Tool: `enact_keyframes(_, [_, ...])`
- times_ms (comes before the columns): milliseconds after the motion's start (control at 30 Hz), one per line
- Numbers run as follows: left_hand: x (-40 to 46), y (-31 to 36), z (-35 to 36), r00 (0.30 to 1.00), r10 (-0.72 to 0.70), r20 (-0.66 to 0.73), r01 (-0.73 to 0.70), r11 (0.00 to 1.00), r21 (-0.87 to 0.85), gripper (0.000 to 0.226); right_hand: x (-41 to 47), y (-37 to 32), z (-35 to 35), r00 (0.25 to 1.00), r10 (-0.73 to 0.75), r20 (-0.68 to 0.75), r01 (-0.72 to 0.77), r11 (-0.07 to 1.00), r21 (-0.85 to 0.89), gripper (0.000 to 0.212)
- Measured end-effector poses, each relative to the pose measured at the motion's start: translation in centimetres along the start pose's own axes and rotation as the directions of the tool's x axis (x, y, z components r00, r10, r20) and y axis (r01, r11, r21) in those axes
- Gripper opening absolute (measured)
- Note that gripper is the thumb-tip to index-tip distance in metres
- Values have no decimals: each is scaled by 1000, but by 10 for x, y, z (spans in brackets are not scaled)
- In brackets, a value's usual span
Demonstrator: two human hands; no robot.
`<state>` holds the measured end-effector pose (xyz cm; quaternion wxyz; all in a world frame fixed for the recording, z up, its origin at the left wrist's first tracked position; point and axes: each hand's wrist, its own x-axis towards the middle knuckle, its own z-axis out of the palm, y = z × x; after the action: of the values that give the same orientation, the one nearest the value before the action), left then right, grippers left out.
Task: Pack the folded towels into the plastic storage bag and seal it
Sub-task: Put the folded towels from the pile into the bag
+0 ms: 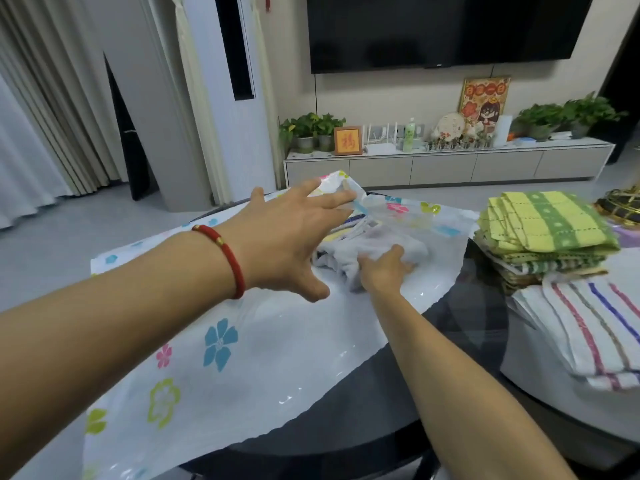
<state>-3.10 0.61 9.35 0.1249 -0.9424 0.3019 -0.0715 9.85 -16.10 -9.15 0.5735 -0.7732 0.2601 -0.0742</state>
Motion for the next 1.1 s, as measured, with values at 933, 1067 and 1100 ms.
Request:
enact_keyframes(933, [79,54,56,992,-118,-49,120,992,27,87,167,8,-297,915,-218,-341,-106,684,-722,62])
enact_keyframes(1067, [82,49,52,990,-135,-42,129,984,-126,89,167,-3,-301,923,-253,-290,-49,670,-741,61])
enact_keyframes(1100, [83,49,51,990,-137,-39,131,982,-135,90,165,-7,-301,933,-260,-251,3,700,-715,61])
